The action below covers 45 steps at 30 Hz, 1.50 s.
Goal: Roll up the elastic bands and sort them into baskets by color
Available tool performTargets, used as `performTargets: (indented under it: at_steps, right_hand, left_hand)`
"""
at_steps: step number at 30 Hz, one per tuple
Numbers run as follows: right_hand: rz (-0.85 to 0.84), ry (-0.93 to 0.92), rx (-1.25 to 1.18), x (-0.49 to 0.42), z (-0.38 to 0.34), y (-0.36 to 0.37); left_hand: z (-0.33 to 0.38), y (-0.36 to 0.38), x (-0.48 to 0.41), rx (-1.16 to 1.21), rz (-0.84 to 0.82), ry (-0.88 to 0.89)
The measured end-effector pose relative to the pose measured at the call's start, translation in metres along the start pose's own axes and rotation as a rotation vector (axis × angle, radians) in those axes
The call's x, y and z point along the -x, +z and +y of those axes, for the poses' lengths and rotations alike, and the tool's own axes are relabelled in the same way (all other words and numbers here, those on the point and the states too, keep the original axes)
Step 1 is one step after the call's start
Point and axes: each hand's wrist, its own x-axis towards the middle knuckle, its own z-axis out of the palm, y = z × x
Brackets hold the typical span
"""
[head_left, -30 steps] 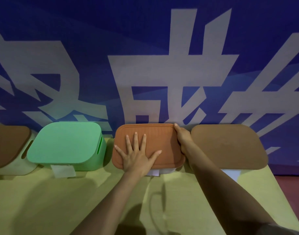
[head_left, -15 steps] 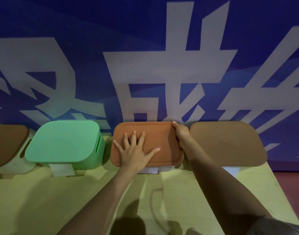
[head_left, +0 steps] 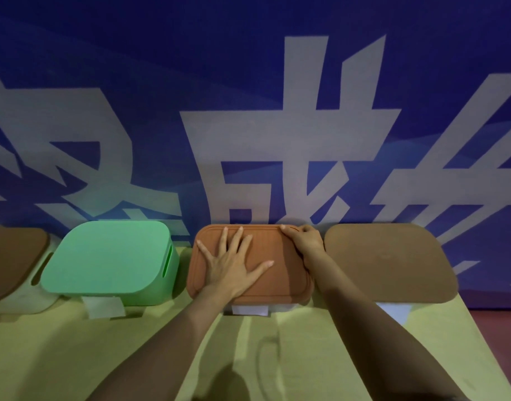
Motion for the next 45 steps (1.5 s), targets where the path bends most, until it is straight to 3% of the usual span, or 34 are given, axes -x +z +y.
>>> performTargets:
  at_steps: [12,17,19,21,24,30,36,41,45]
  right_hand:
    - [0.021,0.017,-0.016,-0.002,-0.004,0.001]
    - [0.189,-0.437,0.396,0.029,0.017,0.01]
    - [0.185,-0.638,0.533,0.04,0.027,0.012]
    - [0.138,-0.699,0.748,0.046,0.033,0.011]
    - [0.117,-0.718,0.982,0.047,0.037,0.014]
    - [0.162,-0.731,1.074,0.047,0.041,0.02]
    - [0.157,-0.721,1.104,0.047,0.039,0.021]
    - [0.055,-0.644,1.095,0.048,0.032,0.018]
    - [-0.071,-0.614,0.983,0.041,0.007,0.006]
  left_hand:
    - [0.001,0.005,-0.004,-0.043,-0.03,-0.009]
    - [-0.002,0.006,-0.001,-0.027,-0.03,0.002]
    - [-0.002,0.006,-0.002,-0.012,-0.031,0.007]
    - [-0.004,0.004,-0.003,0.002,-0.041,0.032]
    - [-0.022,0.002,-0.001,-0.028,-0.05,0.124]
    - [-0.034,0.005,0.003,-0.015,0.043,0.18]
    - [-0.035,0.007,-0.001,-0.023,0.019,0.189]
    - [-0.037,-0.001,0.008,0.11,0.107,0.167]
    - [-0.035,-0.017,0.01,0.211,0.042,0.164]
